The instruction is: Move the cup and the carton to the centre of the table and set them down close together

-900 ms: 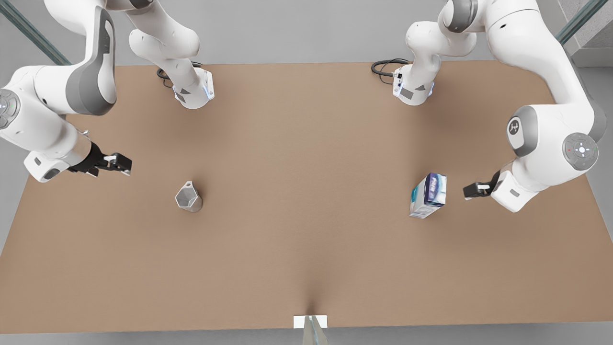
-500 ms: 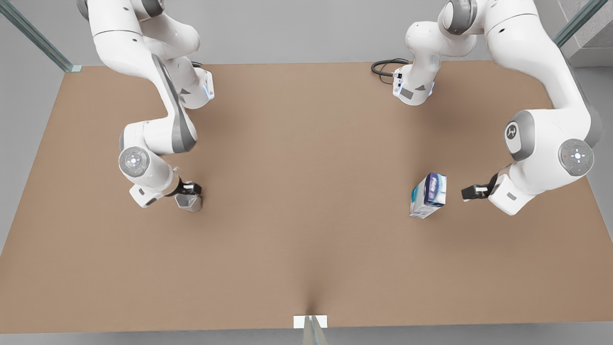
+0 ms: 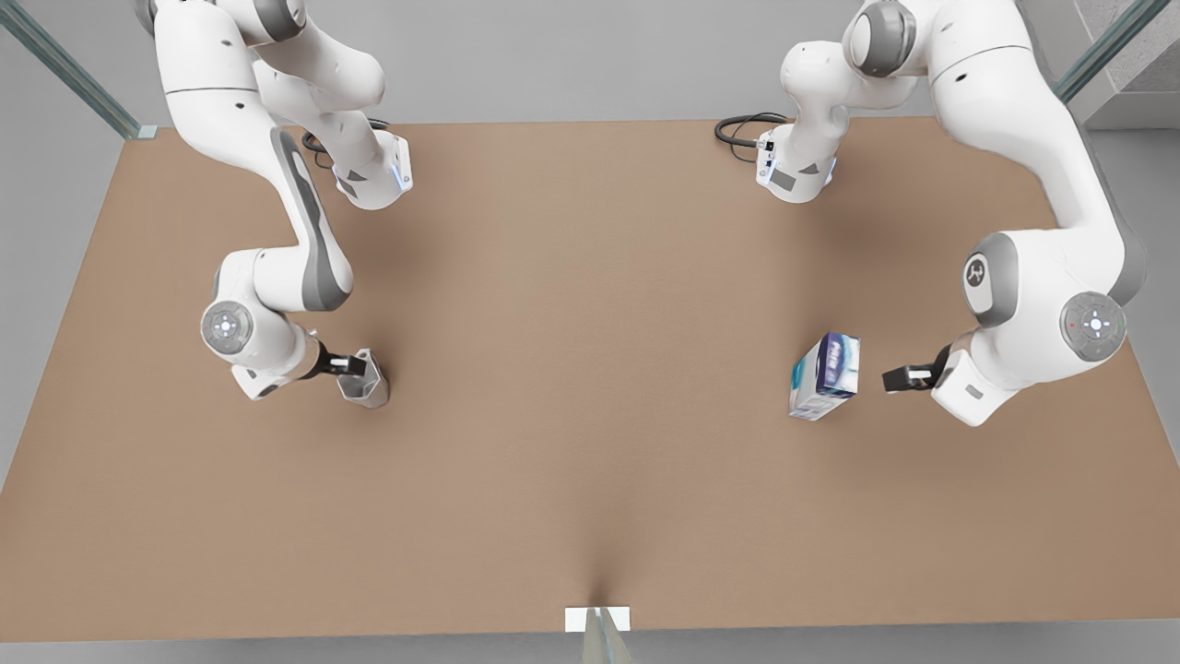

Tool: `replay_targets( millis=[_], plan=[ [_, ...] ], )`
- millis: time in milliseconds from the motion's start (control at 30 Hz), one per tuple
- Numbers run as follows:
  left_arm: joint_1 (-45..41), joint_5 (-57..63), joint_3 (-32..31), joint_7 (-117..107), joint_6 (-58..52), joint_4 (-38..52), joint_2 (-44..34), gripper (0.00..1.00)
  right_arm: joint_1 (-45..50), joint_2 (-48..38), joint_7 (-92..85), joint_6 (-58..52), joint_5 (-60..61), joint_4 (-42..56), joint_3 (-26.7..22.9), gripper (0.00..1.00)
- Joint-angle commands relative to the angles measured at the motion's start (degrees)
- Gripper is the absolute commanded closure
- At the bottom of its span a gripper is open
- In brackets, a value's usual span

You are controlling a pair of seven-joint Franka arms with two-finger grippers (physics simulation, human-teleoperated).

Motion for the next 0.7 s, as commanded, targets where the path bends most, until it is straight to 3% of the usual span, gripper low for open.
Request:
replay_targets(
  millis=[0,233,667],
  plan=[
    [0.0,0.0,0.0,0.0,0.0,0.0,0.0,0.0,0.0,0.1,0.0,0.7,0.0,-0.4,0.0,0.0],
    [0.0,0.0,0.0,0.0,0.0,0.0,0.4,0.0,-1.7,2.9,-0.4,8.1,0.0,-4.6,0.0,0.0],
    [-0.1,0.0,0.0,-0.2,-0.1,0.0,1.2,0.0,-2.7,7.3,-1.5,11.0,0.0,-5.4,0.0,0.0]
  ],
)
